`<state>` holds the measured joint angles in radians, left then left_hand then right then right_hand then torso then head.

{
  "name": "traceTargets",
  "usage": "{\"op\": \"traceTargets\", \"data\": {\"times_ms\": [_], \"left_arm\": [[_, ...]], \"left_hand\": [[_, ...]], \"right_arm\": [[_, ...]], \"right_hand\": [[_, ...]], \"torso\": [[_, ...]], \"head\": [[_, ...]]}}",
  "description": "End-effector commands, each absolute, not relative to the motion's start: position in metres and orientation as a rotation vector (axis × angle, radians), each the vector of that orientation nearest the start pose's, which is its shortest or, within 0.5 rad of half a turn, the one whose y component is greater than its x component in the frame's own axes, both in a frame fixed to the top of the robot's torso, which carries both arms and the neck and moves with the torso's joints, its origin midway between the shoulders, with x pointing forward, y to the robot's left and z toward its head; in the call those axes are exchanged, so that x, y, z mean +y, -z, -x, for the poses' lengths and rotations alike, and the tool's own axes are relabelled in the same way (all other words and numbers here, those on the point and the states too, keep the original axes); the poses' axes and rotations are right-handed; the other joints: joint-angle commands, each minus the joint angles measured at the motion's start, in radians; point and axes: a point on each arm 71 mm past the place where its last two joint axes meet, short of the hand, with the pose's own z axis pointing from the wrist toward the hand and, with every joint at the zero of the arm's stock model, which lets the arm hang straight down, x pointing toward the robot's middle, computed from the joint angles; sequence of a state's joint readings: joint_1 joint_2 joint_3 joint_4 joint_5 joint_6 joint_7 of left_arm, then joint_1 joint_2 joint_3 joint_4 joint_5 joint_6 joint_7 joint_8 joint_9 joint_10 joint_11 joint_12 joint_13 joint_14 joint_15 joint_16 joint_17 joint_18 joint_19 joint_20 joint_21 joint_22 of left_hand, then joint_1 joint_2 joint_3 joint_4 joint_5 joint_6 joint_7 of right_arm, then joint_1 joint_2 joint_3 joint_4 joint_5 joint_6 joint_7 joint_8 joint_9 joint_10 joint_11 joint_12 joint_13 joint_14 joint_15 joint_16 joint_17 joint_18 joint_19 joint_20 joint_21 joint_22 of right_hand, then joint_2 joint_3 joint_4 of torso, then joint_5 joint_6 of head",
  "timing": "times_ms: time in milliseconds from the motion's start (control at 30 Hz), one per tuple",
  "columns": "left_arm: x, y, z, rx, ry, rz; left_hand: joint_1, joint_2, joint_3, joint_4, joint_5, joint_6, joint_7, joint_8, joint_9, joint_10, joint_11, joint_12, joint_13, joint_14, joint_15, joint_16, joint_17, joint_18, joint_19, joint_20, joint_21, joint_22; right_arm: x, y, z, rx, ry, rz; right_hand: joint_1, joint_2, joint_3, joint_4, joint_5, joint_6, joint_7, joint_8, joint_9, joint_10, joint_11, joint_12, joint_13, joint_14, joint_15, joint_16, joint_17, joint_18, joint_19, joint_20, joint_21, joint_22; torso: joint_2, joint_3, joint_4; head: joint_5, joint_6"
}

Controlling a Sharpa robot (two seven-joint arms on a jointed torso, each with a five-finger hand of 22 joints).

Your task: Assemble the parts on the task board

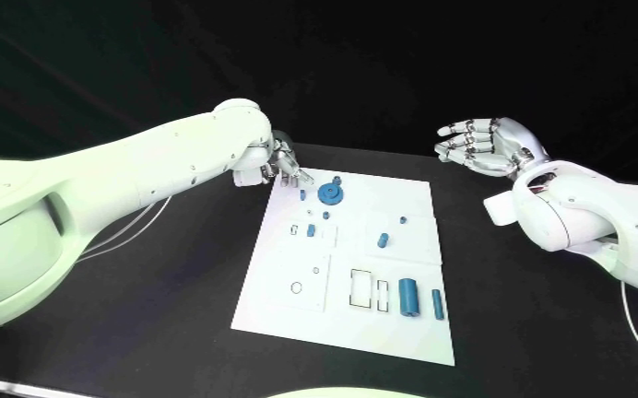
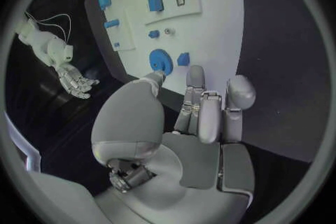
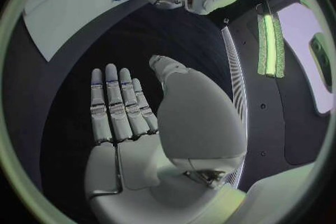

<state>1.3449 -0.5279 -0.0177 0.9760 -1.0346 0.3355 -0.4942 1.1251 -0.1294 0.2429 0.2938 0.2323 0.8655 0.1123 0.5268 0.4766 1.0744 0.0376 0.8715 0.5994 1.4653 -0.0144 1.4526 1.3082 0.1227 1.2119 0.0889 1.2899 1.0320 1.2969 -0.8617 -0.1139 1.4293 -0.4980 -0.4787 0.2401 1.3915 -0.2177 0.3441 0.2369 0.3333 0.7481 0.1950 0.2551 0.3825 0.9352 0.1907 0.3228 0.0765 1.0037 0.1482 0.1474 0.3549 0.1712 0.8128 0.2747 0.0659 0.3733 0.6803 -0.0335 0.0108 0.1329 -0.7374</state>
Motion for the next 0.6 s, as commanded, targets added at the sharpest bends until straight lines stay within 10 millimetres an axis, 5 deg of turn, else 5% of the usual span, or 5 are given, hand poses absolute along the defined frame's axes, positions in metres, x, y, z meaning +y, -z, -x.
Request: {"op": "traceTargets", "data": {"times_ms": [33, 600], "left_arm": [[0.212, 0.175, -0.585, 2.339, 0.296, 0.25], [0.207, 0.185, -0.584, 2.371, 0.283, 0.23]], "left_hand": [[-0.001, 0.01, -0.007, 0.0, 0.0, 0.006, 0.0, 0.002, -0.001, 0.007, 0.001, 0.005, 0.0, 0.025, -0.008, 0.005, 0.007, -0.012, 0.01, 0.001, 0.005, 0.006], [0.044, 0.018, 0.007, -0.002, 0.006, 0.035, -0.011, -0.002, -0.006, 0.021, -0.01, 0.017, 0.0, 0.033, -0.017, 0.015, 0.024, -0.016, 0.025, -0.008, 0.021, 0.031]], "right_arm": [[-0.249, 0.158, -0.514, 1.449, -1.103, -0.652], [-0.247, 0.158, -0.514, 1.446, -1.109, -0.658]], "right_hand": [[-0.009, 0.001, 0.0, -0.004, 0.006, 0.003, 0.066, -0.006, -0.001, 0.0, 0.005, -0.006, -0.002, 0.002, 0.006, -0.006, -0.002, 0.012, -0.007, -0.001, -0.005, -0.003], [-0.011, 0.003, 0.001, -0.008, 0.011, -0.001, 0.068, -0.011, -0.006, -0.005, 0.007, -0.012, -0.009, 0.007, 0.007, -0.009, -0.01, 0.012, -0.012, 0.001, -0.004, -0.018]], "torso": [[0.001, 0.0002, 0.0002], [-0.001, 0.001, 0.0009]], "head": [[0.005, -0.004], [0.011, -0.018]]}}
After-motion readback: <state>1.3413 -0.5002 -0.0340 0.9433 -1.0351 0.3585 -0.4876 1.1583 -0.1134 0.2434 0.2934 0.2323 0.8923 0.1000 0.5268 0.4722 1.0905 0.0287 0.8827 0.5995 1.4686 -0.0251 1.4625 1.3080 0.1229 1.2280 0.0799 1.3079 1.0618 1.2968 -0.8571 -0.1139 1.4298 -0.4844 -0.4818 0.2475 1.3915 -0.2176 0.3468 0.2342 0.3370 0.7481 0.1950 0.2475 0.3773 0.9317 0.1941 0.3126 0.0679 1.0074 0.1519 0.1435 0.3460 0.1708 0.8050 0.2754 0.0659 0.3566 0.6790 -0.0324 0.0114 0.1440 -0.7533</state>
